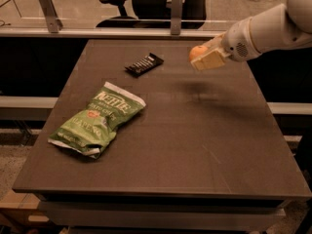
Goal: Move orange near green jalapeno chip bag
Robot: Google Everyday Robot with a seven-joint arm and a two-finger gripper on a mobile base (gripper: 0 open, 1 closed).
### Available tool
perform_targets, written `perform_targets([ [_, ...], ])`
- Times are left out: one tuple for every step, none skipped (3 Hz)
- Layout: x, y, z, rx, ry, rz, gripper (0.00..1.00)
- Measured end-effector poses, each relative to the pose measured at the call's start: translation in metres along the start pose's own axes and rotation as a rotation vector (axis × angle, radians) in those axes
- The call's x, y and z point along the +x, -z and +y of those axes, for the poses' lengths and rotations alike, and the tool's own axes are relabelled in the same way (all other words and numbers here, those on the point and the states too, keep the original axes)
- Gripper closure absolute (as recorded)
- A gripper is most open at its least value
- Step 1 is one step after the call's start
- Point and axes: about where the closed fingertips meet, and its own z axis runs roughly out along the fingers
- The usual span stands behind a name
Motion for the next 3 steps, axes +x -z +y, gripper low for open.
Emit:
perform_targets([
  [0.002, 0.005, 0.036, 0.006, 0.013, -0.025, 1.00],
  [0.004, 0.009, 0.069, 0.001, 0.031, -0.014, 1.00],
  [0.006, 0.011, 0.097, -0.027, 0.062, 0.031, 1.00],
])
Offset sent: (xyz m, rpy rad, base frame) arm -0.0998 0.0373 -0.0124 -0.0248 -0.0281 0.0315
